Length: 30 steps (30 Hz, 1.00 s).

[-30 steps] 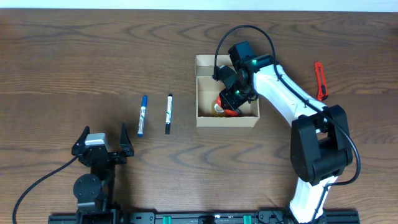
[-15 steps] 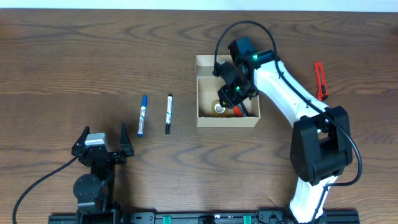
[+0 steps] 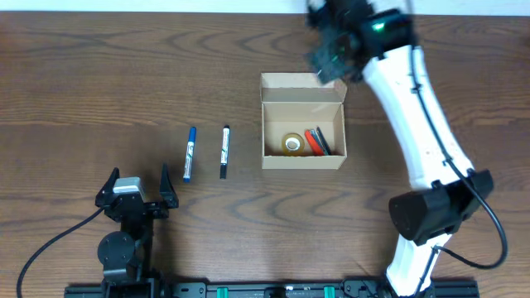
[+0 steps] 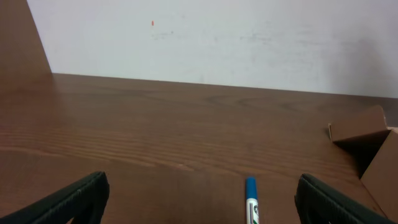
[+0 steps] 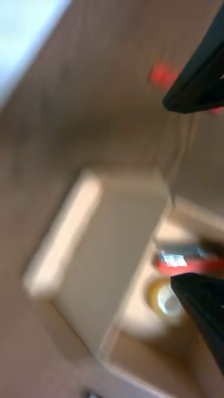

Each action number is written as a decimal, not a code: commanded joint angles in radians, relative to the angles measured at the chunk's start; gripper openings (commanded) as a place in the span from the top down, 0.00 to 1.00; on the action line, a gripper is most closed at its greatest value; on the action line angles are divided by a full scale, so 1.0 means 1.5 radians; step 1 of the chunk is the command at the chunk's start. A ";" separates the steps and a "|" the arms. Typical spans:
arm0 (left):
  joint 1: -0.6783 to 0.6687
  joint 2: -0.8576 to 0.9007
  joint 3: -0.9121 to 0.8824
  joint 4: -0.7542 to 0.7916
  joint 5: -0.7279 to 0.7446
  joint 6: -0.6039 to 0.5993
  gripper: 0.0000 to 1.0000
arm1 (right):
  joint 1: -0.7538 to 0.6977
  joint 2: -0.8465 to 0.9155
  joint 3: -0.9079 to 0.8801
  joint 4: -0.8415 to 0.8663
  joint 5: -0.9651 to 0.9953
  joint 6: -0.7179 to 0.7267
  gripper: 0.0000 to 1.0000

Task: Pack container
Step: 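Move the right gripper over the red box cutter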

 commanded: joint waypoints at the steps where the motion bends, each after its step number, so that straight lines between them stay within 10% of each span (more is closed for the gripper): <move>1: 0.002 -0.004 -0.008 -0.035 0.008 -0.002 0.05 | -0.072 0.000 0.054 -0.012 0.128 0.045 0.24; 16: 0.002 -0.004 -0.008 -0.035 0.008 -0.002 0.05 | -0.422 0.017 0.054 0.004 -0.167 -0.018 0.28; 30: 0.002 -0.004 -0.008 -0.035 0.008 -0.002 0.05 | -0.456 0.182 0.054 -0.007 -0.252 -0.066 0.32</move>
